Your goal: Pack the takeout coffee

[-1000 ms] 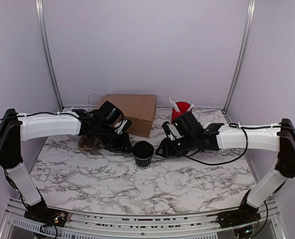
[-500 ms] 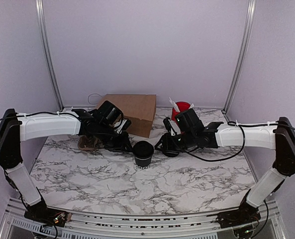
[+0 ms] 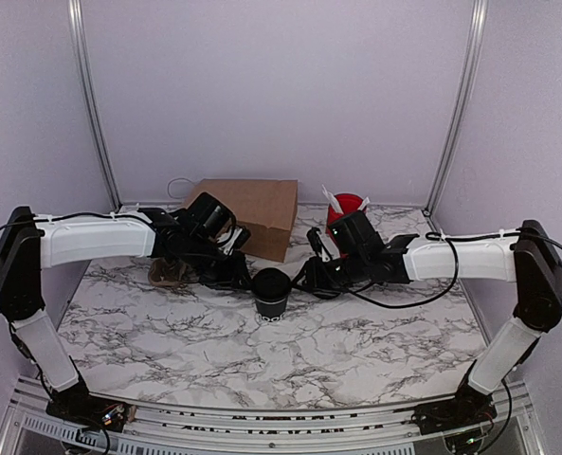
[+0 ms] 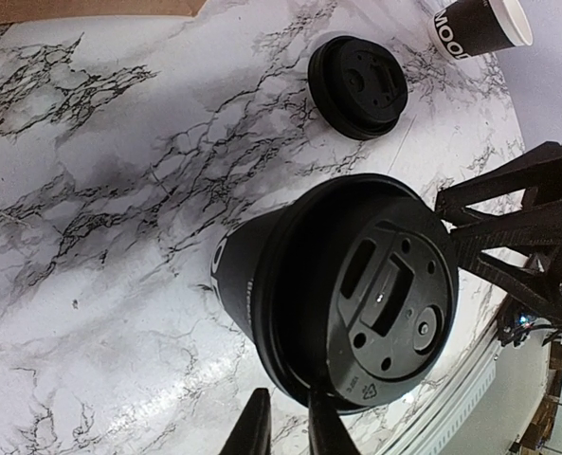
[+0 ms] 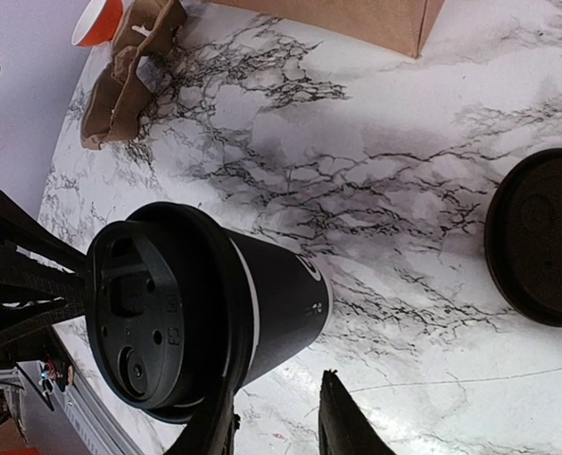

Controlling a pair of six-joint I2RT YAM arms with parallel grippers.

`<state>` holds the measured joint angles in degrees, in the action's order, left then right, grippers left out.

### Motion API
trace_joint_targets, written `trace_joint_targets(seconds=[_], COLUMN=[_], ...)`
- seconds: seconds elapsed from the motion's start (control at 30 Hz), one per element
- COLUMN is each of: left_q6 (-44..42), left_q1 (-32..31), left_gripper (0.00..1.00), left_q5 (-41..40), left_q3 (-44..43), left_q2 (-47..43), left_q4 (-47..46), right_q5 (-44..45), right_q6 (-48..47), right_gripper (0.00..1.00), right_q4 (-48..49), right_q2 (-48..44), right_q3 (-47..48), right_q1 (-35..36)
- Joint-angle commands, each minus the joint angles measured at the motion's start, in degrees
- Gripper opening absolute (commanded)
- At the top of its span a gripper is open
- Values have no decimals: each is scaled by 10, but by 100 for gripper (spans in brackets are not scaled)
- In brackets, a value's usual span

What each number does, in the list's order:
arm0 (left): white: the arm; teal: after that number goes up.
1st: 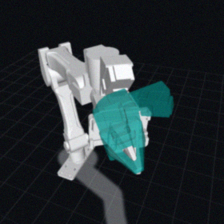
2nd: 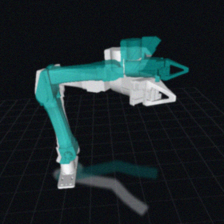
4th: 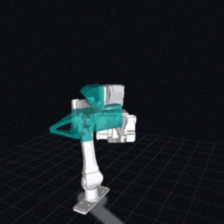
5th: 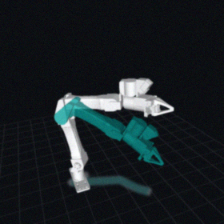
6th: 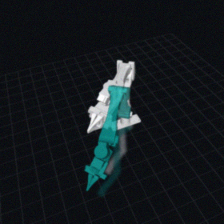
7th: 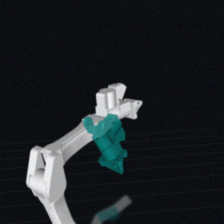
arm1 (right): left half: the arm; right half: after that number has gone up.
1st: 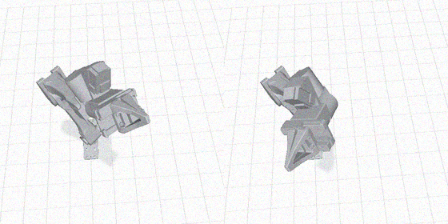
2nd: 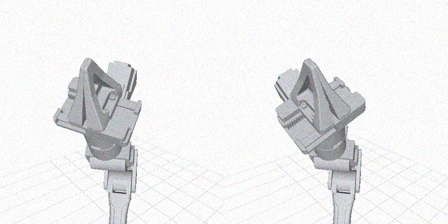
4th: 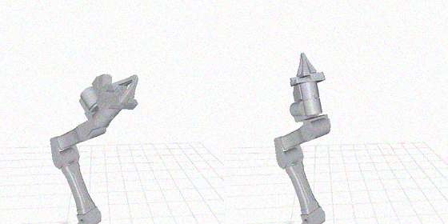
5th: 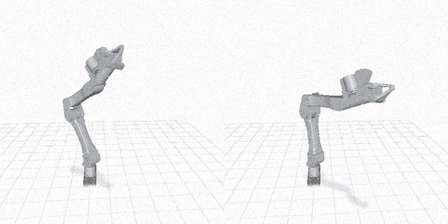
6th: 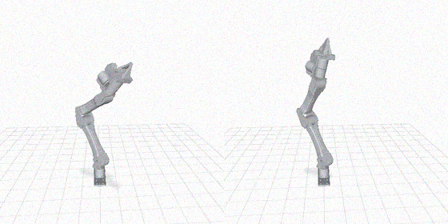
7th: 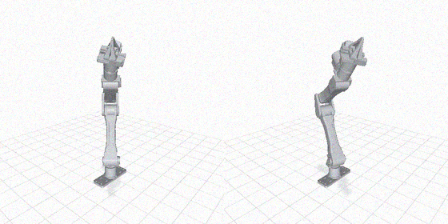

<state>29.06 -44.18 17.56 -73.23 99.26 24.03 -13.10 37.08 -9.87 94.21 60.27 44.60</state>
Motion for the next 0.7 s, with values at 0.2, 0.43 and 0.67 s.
trace_joint_targets(seconds=[0.2,0.43,0.67], left_q6=[-9,-9,-12], left_q1=[3,3,3], left_gripper=[14,14,14], left_q5=[1,-1,-6], left_q3=[-14,-13,-2], left_q2=[15,17,22], left_q4=[4,4,5], right_q5=[11,3,-1], right_q6=[0,-2,0], right_gripper=[30,29,29], right_q4=[5,9,17], right_q2=[-9,3,18], right_q3=[30,35,24], right_q1=[-5,0,2])
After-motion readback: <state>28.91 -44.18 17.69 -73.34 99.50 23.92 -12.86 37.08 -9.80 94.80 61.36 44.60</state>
